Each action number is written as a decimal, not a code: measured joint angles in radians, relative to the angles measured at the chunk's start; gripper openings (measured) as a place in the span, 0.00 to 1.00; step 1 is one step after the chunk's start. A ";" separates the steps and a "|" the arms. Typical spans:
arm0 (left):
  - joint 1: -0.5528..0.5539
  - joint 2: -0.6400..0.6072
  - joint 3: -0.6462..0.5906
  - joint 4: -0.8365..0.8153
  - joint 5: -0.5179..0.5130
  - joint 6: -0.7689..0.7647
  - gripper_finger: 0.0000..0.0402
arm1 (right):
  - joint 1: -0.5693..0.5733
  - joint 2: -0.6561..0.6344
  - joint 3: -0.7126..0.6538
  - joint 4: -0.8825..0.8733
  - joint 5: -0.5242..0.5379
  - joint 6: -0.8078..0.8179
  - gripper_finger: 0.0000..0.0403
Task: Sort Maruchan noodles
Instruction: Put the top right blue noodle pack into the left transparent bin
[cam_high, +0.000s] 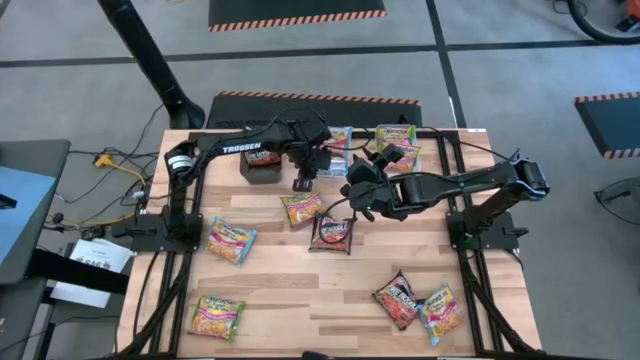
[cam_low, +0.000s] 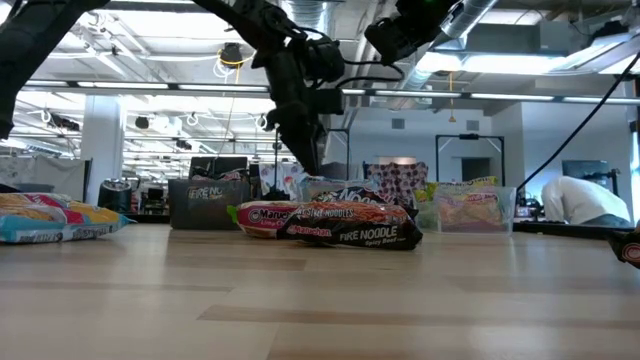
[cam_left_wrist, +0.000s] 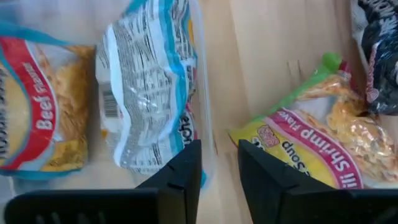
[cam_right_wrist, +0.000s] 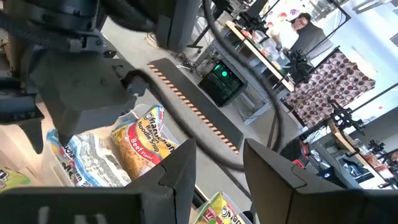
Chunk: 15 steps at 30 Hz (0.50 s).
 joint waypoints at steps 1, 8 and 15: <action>0.003 0.000 -0.001 0.001 0.001 -0.009 0.20 | 0.000 0.000 0.000 0.000 0.000 0.000 0.39; 0.022 0.001 -0.028 0.050 -0.005 -0.011 0.13 | 0.001 0.000 0.000 0.000 0.000 0.000 0.39; 0.041 0.013 -0.026 0.071 -0.005 -0.016 0.11 | 0.001 0.000 0.000 0.000 0.000 0.002 0.39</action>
